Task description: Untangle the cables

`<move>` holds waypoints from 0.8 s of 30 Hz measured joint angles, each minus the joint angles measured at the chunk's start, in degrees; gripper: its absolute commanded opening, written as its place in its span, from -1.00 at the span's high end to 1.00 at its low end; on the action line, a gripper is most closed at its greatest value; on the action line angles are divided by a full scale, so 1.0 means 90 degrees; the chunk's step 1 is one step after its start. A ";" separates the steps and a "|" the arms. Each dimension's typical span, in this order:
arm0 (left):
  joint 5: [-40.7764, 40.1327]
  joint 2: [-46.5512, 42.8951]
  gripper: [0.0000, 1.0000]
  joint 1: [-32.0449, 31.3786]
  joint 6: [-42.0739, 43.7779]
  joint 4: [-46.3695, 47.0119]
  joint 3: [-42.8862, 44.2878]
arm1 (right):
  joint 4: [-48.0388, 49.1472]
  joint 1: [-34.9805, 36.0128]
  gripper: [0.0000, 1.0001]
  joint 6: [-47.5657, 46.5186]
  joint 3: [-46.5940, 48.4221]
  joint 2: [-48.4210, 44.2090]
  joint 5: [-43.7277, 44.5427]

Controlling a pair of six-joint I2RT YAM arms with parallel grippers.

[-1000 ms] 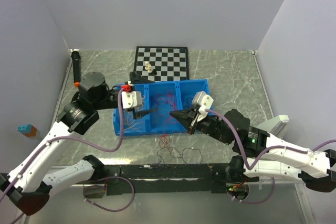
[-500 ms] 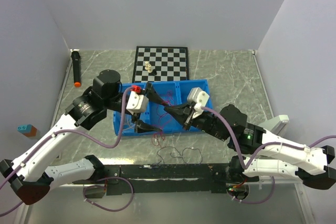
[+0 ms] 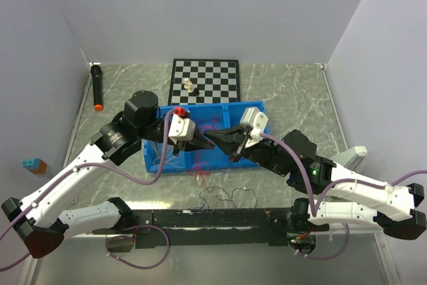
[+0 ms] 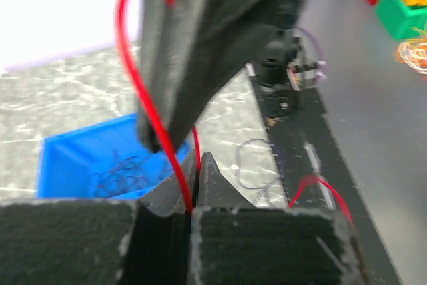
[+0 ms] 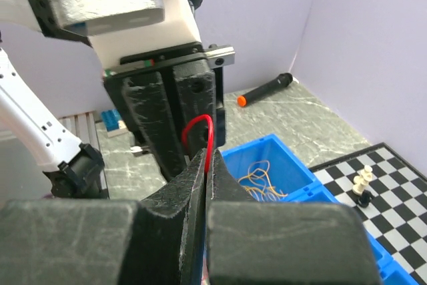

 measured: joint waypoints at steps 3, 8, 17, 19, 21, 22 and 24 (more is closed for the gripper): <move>-0.0245 0.0000 0.99 0.0000 -0.0024 0.0214 -0.0010 | 0.0039 0.0000 0.61 0.0049 -0.0005 -0.0041 0.0000; -0.0619 0.0080 0.99 0.0000 0.0189 0.0160 0.0396 | 0.0005 0.0002 -0.47 0.0401 -0.0481 -0.0520 0.0277; -0.0928 0.0478 0.99 0.0000 0.0959 -0.0418 0.2487 | -0.0573 0.0005 -0.90 0.1324 -0.2132 -0.1727 0.0758; -0.0930 0.0498 0.98 0.0000 0.1054 -0.0471 0.2737 | -0.0697 0.0005 -0.97 0.1557 -0.2409 -0.1797 0.0760; -0.0940 0.0508 0.99 0.0000 0.1098 -0.0498 0.2846 | -0.0772 0.0005 -1.00 0.1802 -0.2674 -0.1729 0.0724; -0.0952 0.0522 0.99 -0.0002 0.1110 -0.0512 0.2883 | -0.0809 0.0005 -1.00 0.1933 -0.2822 -0.1654 0.0690; -0.0971 0.0576 0.99 -0.0007 0.1115 -0.0534 0.2960 | -0.0789 0.0005 -1.00 0.2205 -0.3169 -0.1447 0.0600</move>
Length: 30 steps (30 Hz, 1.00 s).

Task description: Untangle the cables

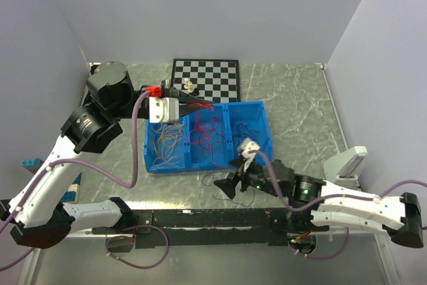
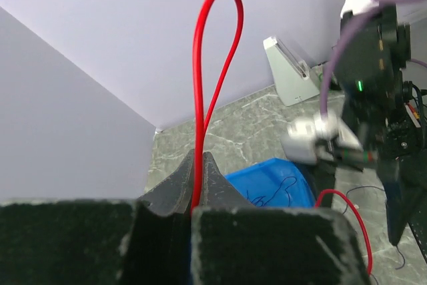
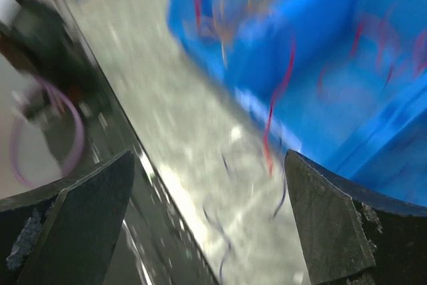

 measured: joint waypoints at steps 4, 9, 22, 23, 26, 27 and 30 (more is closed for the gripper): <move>-0.0007 0.0126 0.99 -0.0005 0.0000 -0.0092 0.0155 | 0.0061 0.0000 -1.00 0.0372 -0.0646 0.0408 -0.0083; -0.0002 0.0187 0.99 -0.0005 -0.0019 -0.0138 0.0294 | 0.0114 0.0005 -0.90 0.0571 -0.0811 0.0719 0.0372; -0.0027 0.0180 0.99 -0.0070 -0.0075 -0.0119 0.0474 | 0.0787 0.0005 1.00 0.0882 -0.0799 0.1787 0.0364; -0.0063 0.0180 0.99 -0.0078 -0.0073 -0.0083 0.0474 | 0.0750 0.0005 1.00 0.0935 -0.0799 0.1783 0.0362; -0.0381 0.0141 0.99 -0.0100 -0.0066 0.0374 0.0403 | 0.0602 0.0005 1.00 0.1129 -0.0799 0.1608 0.0357; -0.0578 0.0080 0.99 -0.0107 -0.0058 0.0758 0.0274 | 0.0542 0.0005 1.00 0.1214 -0.0801 0.1503 0.0355; -0.1120 -0.0039 0.99 -0.0114 0.0112 0.1785 0.0029 | 0.0355 0.0005 1.00 0.1525 -0.0814 0.1253 0.0357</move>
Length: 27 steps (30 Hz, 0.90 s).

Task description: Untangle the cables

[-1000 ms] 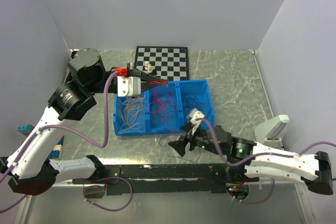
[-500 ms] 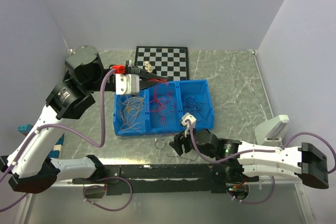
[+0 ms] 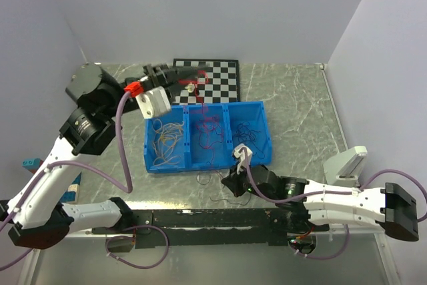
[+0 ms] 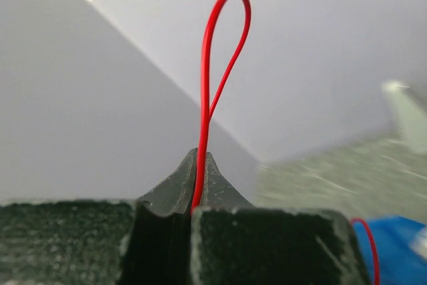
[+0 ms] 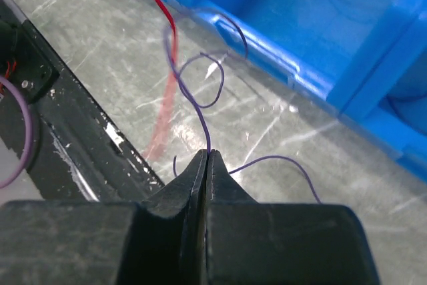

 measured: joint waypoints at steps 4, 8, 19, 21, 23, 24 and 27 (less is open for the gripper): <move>-0.0614 0.0289 0.99 -0.0005 0.0347 0.1234 0.0372 | -0.0384 0.0000 1.00 0.0493 -0.0070 -0.0058 0.0007; -0.0940 0.0624 0.99 -0.0019 0.0695 0.2140 0.0743 | -0.0733 0.0000 1.00 0.0862 -0.0143 0.0182 0.0005; -0.1168 0.0600 0.99 -0.0129 0.0782 0.2572 0.0294 | -0.1200 0.0000 1.00 0.1103 -0.0141 -0.0221 0.0192; -0.1178 0.0491 0.99 -0.0143 0.0748 0.2557 -0.0061 | -0.1328 0.0000 1.00 0.1100 -0.0124 -0.0726 0.0321; -0.1183 0.0401 0.99 -0.0146 0.0746 0.2550 -0.0461 | -0.1506 0.0000 1.00 0.1088 -0.0068 -0.1161 0.0476; -0.1195 0.0374 0.99 -0.0146 0.0748 0.2560 -0.0658 | -0.1591 0.0000 1.00 0.1078 -0.0032 -0.1309 0.0534; -0.1231 0.0340 0.99 -0.0146 0.0746 0.2555 -0.1207 | -0.1875 0.0000 1.00 0.0981 0.0158 -0.1783 0.0729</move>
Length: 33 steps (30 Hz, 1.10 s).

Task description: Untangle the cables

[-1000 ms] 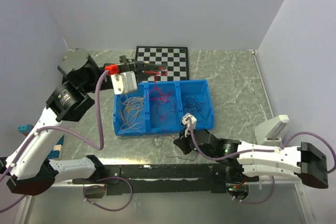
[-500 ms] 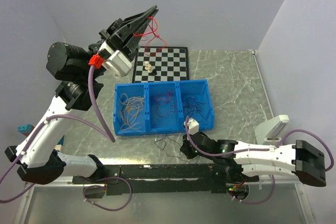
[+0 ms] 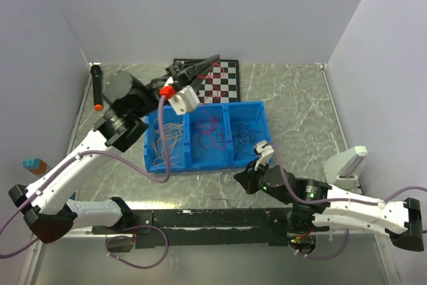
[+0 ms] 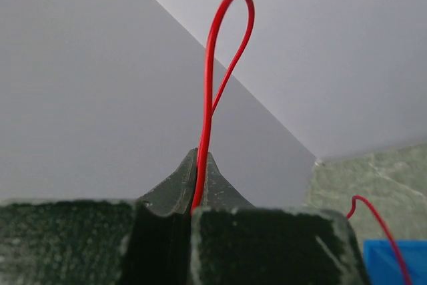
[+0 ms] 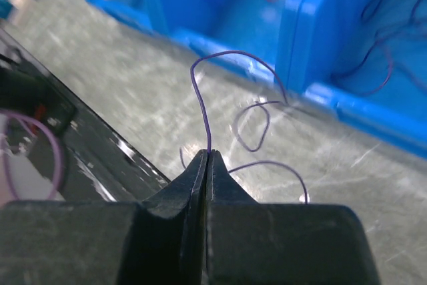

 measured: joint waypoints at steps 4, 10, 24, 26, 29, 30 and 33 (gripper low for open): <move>-0.0121 0.0032 0.99 0.0000 0.0019 0.0007 -0.0525 | -0.0240 0.0000 1.00 -0.0197 0.0253 -0.0515 0.0155; -0.0245 0.0070 0.99 0.0000 0.0024 0.0277 -0.0976 | -0.0622 0.0000 1.00 -0.0573 0.0726 -0.1290 0.0617; -0.0525 0.0614 0.99 0.0287 -0.0039 0.0653 -0.1877 | 0.0299 0.0000 1.00 -0.3160 0.2812 -0.0862 0.1928; -0.0542 0.0704 0.99 0.0342 -0.0073 0.0724 -0.1972 | 0.0843 0.0000 1.00 -0.3730 0.3055 -0.0517 0.2047; -0.0544 0.0818 0.99 0.0408 -0.0075 0.0777 -0.2103 | 0.1690 -0.0007 1.00 -0.4568 0.3130 -0.0114 0.2181; -0.0546 0.0843 0.99 0.0423 -0.0075 0.0799 -0.2154 | 0.1885 -0.0029 1.00 -0.4762 0.3133 -0.0007 0.2212; -0.0583 0.0959 0.99 0.0471 -0.0095 0.0865 -0.2344 | 0.2458 -0.0240 1.00 -0.5292 0.3201 0.0410 0.2203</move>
